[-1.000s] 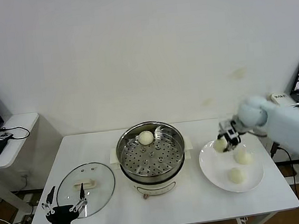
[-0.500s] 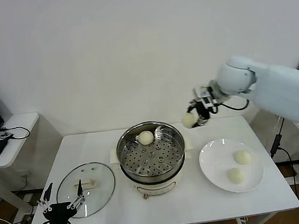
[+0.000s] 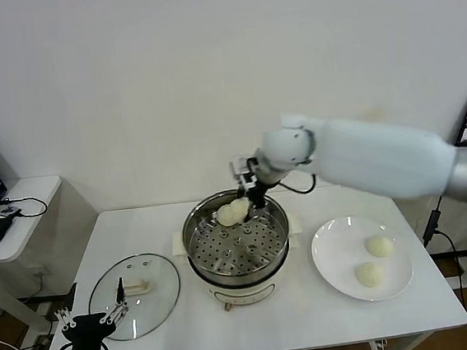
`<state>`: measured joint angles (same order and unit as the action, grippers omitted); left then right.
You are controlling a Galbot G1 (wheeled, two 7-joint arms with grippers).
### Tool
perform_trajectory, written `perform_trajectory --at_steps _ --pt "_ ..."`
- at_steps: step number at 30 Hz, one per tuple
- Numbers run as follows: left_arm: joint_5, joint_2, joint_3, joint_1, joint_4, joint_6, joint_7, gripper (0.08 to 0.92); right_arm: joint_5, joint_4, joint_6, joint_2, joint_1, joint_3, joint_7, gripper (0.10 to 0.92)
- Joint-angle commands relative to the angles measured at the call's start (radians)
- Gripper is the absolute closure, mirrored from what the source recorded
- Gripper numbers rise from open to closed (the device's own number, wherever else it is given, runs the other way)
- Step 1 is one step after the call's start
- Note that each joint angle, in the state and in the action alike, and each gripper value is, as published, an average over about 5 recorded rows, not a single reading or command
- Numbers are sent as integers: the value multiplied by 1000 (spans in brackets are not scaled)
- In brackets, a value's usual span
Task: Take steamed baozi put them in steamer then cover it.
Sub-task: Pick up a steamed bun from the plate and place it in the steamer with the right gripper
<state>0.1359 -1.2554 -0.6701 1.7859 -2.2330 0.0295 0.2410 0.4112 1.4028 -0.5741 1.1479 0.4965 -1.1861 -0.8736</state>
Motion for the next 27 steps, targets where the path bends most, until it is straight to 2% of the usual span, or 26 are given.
perform_trajectory --at_steps 1,13,20,27 --pt "-2 -3 3 -4 3 0 -1 177 24 -78 -29 144 -68 -13 32 423" --pt "-2 -6 8 -12 9 -1 -1 177 -24 -192 -28 230 -116 -6 52 419" --pt "-2 -7 9 -14 12 -2 0 177 -18 -210 -30 249 -132 6 59 409" --pt "-3 -9 9 -12 8 -2 0 177 -33 -191 -25 224 -107 14 29 253"
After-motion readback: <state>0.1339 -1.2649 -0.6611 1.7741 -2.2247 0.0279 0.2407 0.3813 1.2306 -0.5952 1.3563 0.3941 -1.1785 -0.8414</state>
